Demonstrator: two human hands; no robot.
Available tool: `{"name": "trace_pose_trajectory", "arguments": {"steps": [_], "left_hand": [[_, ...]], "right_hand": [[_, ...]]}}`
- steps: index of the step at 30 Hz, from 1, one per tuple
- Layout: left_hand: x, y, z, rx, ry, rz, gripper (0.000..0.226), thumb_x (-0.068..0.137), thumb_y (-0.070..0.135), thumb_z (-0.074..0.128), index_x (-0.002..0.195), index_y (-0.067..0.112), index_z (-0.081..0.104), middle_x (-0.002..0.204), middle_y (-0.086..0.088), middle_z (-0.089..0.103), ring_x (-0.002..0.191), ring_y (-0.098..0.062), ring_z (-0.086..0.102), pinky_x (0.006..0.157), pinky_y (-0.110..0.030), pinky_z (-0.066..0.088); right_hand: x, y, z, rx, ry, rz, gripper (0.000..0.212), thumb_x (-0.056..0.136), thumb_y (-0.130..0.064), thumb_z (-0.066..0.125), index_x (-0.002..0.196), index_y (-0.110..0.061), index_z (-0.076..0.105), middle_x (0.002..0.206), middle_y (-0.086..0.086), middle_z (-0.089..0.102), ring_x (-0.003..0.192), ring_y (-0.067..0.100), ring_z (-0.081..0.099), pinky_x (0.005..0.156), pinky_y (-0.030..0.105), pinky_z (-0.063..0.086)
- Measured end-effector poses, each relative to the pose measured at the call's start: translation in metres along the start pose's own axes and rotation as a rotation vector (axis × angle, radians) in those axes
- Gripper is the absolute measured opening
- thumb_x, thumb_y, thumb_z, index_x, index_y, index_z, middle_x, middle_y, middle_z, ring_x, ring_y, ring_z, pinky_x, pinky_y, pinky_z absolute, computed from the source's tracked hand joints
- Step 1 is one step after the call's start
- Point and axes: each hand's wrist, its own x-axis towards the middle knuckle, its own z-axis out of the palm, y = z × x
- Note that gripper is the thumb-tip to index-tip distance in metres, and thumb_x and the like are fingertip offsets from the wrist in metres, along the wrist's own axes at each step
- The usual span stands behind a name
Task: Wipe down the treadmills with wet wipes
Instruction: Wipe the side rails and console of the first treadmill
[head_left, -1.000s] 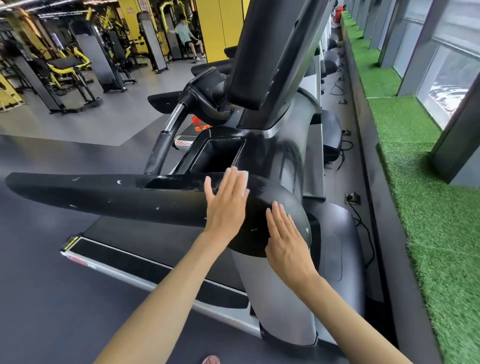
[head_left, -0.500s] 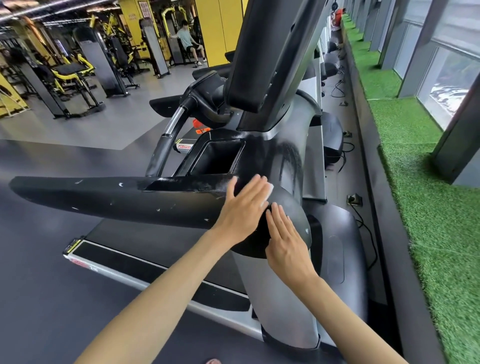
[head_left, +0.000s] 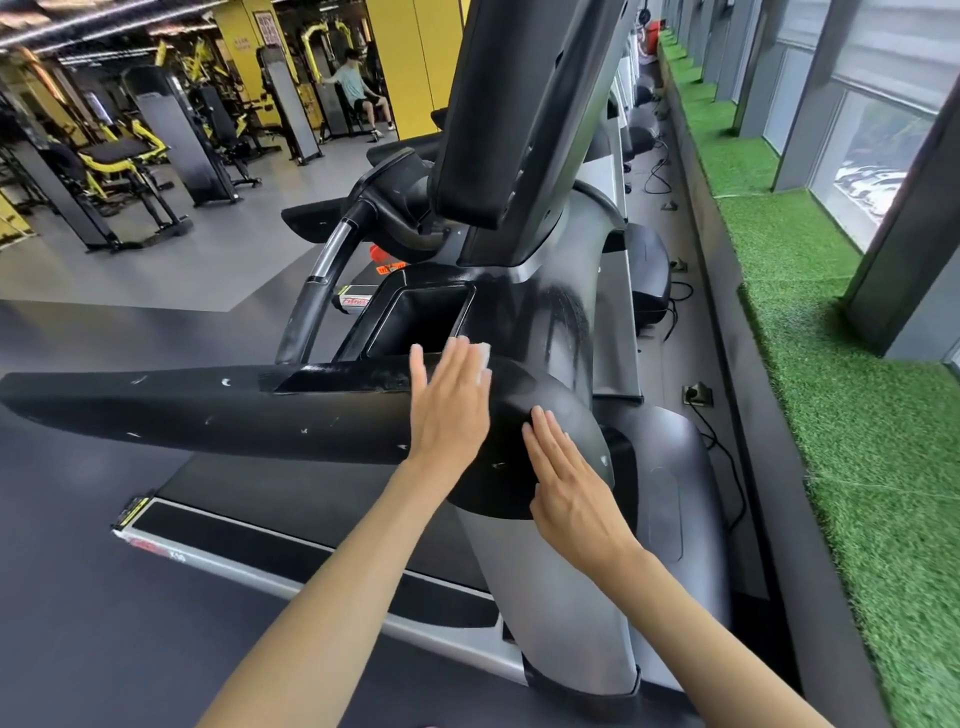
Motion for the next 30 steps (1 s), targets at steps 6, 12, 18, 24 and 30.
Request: {"name": "trace_pose_trajectory", "arguments": {"steps": [6,12,18,24,30], "left_hand": [[-0.027,0.003,0.009,0.155,-0.052,0.457,0.044,0.103,0.026,0.031,0.139,0.008,0.047,0.144,-0.011,0.048,0.138,-0.024,0.039,0.115,-0.044,0.020],[-0.010,0.007,0.004,0.068,0.022,-0.042,0.044,0.102,0.027,0.022,0.137,0.013,0.043,0.142,-0.008,0.047,0.140,-0.023,0.035,0.116,-0.050,0.015],[-0.007,0.008,0.006,0.158,-0.059,0.416,0.039,0.102,0.024,0.031,0.134,0.009,0.048,0.138,-0.009,0.051,0.136,-0.025,0.040,0.115,-0.041,0.018],[-0.014,0.031,0.019,0.115,-0.088,0.444,0.042,0.102,0.025,0.031,0.135,0.006,0.049,0.140,-0.013,0.050,0.137,-0.028,0.039,0.114,-0.044,0.021],[-0.004,0.031,0.008,0.107,0.057,0.098,0.032,0.099,0.024,0.045,0.129,0.013,0.052,0.135,-0.008,0.053,0.134,-0.025,0.042,0.115,-0.048,0.014]], "right_hand": [[-0.013,-0.004,0.010,0.008,0.064,0.103,0.062,0.082,0.000,0.029,0.143,0.009,0.033,0.152,0.026,0.028,0.143,0.037,0.025,0.114,0.048,0.031],[-0.016,-0.012,0.021,-0.010,0.067,0.166,0.064,0.080,0.000,0.031,0.143,0.008,0.031,0.152,0.026,0.028,0.143,0.039,0.025,0.113,0.047,0.033],[-0.018,-0.009,0.022,-0.029,0.062,0.156,0.064,0.080,-0.002,0.029,0.143,0.007,0.031,0.152,0.025,0.028,0.142,0.038,0.027,0.113,0.048,0.032],[-0.028,-0.014,0.026,-0.029,0.072,0.222,0.069,0.078,-0.003,0.028,0.147,0.004,0.026,0.154,0.024,0.025,0.144,0.036,0.023,0.117,0.046,0.020],[-0.046,-0.019,0.034,-0.035,0.055,0.340,0.079,0.067,0.006,0.053,0.144,0.005,0.033,0.152,0.026,0.027,0.142,0.039,0.026,0.116,0.046,0.024]]}}
